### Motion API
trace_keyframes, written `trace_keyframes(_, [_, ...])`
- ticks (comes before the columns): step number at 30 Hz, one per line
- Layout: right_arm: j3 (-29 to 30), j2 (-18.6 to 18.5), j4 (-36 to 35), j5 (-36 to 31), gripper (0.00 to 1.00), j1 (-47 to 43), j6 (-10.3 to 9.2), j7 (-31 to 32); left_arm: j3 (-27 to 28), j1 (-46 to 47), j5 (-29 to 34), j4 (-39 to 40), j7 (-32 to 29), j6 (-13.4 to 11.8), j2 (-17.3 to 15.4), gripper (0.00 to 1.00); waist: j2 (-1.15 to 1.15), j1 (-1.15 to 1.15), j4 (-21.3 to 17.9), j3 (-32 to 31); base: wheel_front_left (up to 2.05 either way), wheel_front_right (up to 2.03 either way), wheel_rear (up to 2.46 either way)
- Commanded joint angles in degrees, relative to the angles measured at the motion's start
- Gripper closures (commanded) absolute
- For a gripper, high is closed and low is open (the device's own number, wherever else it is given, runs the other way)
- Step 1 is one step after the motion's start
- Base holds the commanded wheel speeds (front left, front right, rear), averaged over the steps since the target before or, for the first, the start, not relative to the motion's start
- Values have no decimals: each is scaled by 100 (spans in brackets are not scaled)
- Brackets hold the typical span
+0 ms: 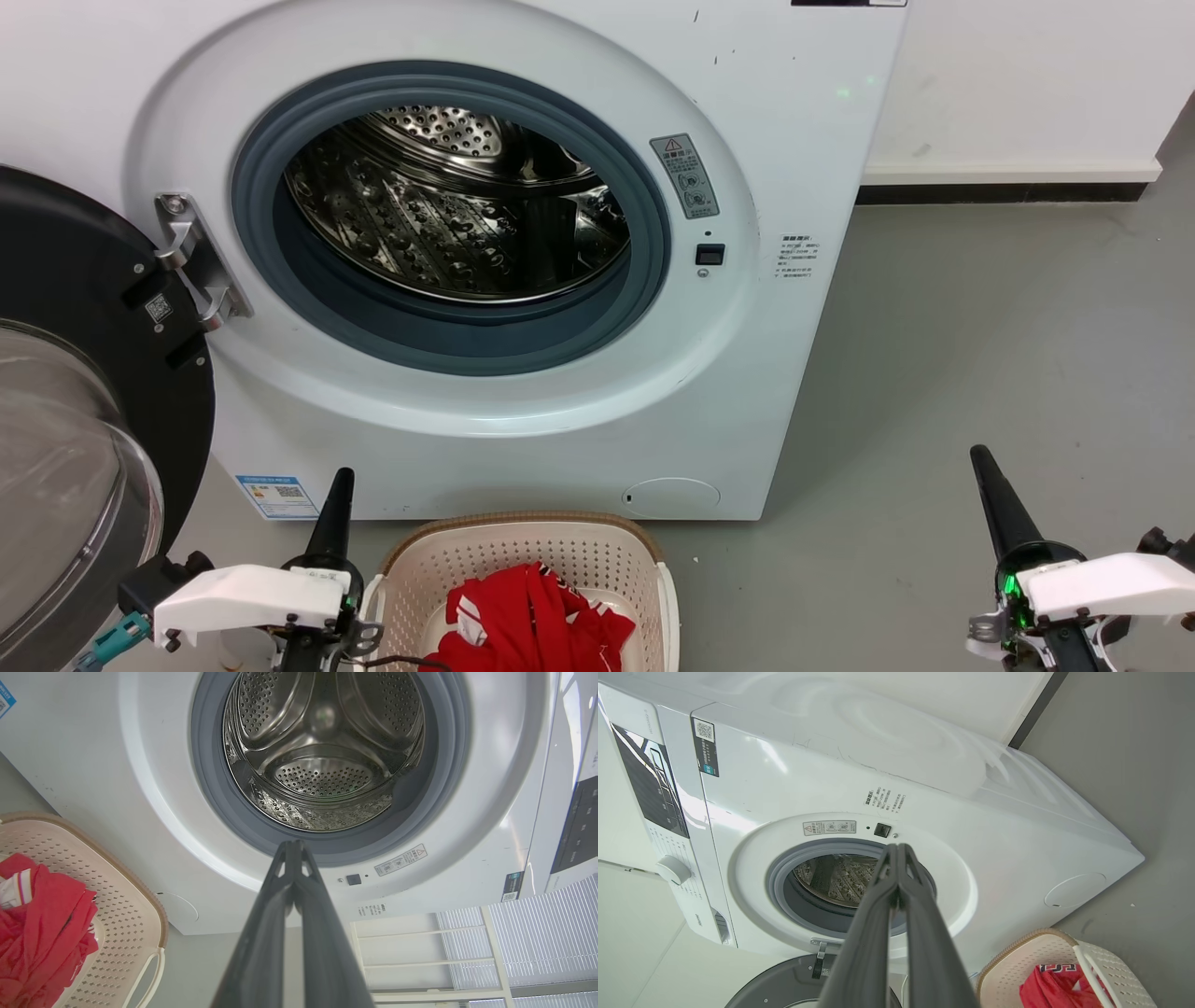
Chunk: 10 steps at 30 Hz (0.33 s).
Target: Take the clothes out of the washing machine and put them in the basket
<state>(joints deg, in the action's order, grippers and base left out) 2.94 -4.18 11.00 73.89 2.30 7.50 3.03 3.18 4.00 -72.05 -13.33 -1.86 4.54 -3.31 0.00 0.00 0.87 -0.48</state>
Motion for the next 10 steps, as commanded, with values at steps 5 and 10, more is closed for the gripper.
trace_keyframes(5, [53, -22, 48, 477, 100, 196, -1, 53, 93, 166, -474, -3, -107, 102, 5, 100, 0, 0, -16, 12, 0, 0, 0])
trace_keyframes(10, [76, -17, 91, 721, 100, 233, -1, 85, 141, 161, -726, -17, -170, 130, 12, 100, 0, 0, -26, 19, 0, 0, 0])
